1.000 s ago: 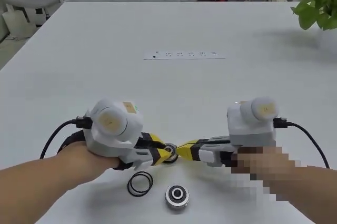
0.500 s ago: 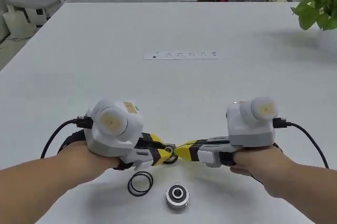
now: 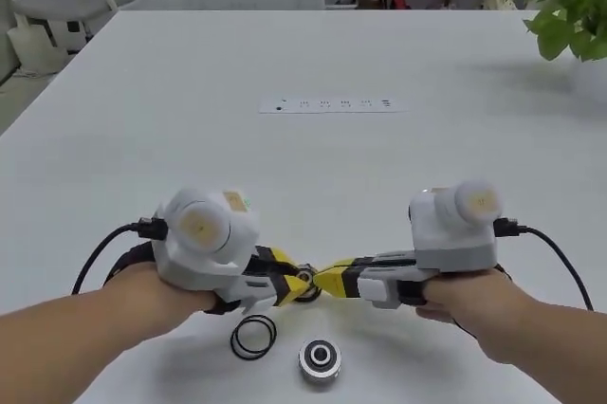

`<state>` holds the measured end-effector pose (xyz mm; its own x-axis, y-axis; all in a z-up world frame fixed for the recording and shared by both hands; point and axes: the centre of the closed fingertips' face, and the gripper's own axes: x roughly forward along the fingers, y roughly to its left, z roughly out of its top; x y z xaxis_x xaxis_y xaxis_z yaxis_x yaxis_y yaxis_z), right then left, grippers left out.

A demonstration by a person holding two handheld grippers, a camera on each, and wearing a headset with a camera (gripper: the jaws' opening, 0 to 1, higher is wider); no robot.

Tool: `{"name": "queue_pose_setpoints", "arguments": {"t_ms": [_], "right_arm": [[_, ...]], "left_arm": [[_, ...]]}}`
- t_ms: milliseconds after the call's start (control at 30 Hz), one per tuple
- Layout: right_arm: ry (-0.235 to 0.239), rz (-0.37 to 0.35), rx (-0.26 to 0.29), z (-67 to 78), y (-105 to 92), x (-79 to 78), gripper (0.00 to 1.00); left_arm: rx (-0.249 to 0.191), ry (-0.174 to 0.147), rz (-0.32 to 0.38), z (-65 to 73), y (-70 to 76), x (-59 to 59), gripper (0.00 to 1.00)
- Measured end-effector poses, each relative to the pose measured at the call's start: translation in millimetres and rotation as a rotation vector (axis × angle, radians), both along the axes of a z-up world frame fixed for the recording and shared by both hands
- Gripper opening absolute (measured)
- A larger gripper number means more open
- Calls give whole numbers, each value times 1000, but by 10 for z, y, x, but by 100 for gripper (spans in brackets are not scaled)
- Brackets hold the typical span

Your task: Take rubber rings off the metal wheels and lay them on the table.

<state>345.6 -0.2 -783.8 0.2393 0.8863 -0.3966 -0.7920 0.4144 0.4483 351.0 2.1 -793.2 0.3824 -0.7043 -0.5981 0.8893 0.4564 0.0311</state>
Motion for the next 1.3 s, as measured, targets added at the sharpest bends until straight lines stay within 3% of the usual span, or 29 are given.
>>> {"name": "queue_pose_setpoints", "arguments": {"t_ms": [167, 433, 767, 867, 1033, 1300], "right_arm": [[-1, 45, 15, 35, 78, -108, 0], [9, -32, 21, 18, -55, 45, 0], [8, -41, 18, 4, -48, 66, 0], [7, -40, 14, -4, -54, 68, 0], [10, -44, 16, -4, -60, 72, 0], [13, -47, 29, 24, -53, 75, 0]], "left_arm": [[-3, -1, 2, 0, 2, 3, 11], [8, -17, 4, 3, 0, -4, 11], [-1, -29, 3, 11, -2, 9, 14], [-35, 0, 11, 42, -11, 2, 16], [-43, -8, 2, 87, -6, -18, 18], [-101, 1, 7, 226, 34, -70, 24]]}}
